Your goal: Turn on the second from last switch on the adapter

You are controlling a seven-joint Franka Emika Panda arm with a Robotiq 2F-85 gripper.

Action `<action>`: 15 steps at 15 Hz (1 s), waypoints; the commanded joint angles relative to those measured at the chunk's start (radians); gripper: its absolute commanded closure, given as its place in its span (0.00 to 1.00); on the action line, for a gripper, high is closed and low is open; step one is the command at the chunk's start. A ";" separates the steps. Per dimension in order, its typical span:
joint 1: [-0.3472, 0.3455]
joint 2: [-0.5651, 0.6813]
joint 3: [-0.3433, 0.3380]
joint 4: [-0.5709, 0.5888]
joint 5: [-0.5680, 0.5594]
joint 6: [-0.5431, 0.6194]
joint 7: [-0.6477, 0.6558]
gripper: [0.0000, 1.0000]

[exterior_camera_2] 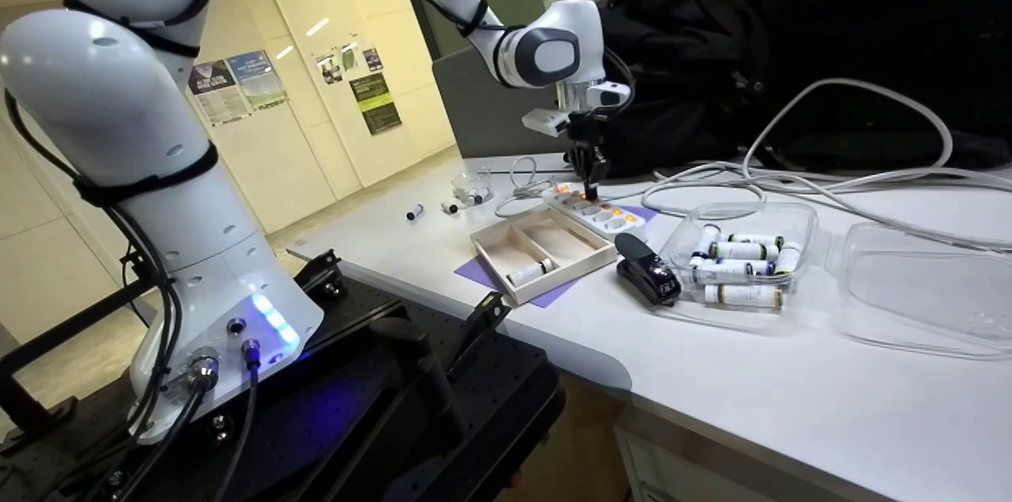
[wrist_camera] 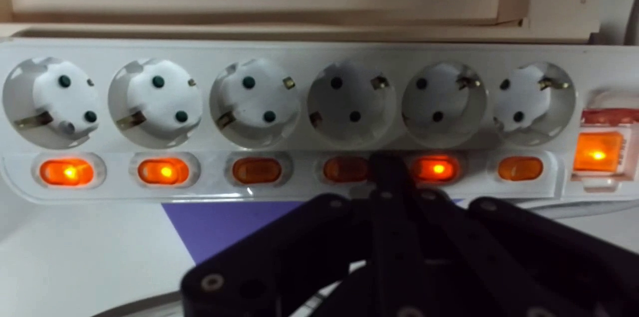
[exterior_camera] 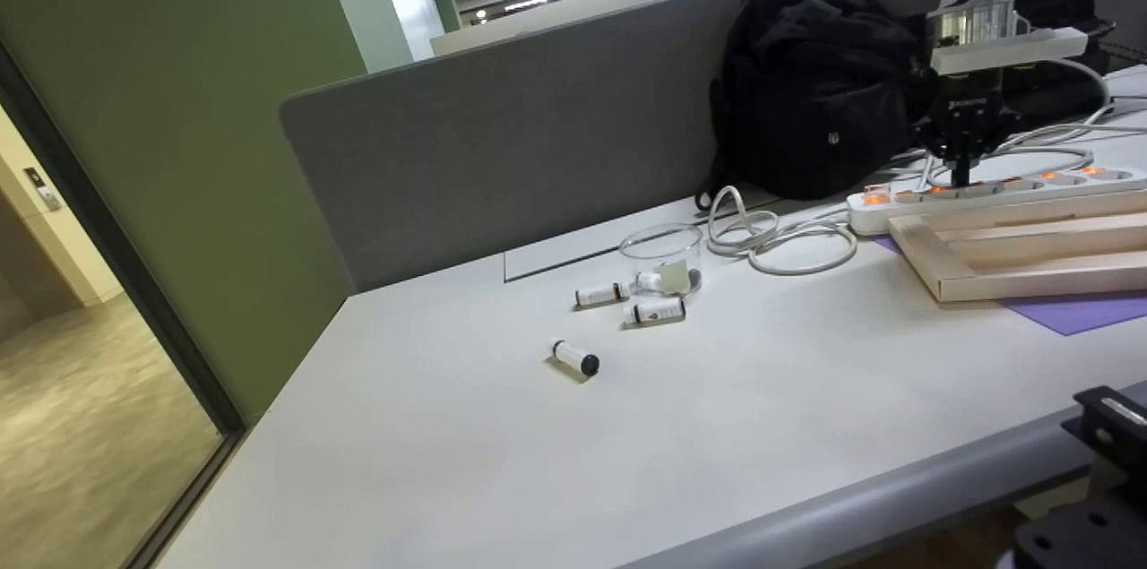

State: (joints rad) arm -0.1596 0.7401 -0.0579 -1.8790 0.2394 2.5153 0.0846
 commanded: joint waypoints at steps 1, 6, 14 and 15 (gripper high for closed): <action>-0.058 -0.001 -0.004 0.044 0.021 -0.063 -0.010 1.00; -0.108 -0.012 0.009 0.201 0.021 -0.265 -0.038 1.00; -0.127 0.014 0.006 0.500 0.000 -0.904 -0.134 0.34; -0.101 -0.011 -0.005 0.427 0.016 -0.791 -0.114 0.53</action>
State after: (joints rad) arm -0.2653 0.7262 -0.0556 -1.4551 0.2510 1.7246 -0.0274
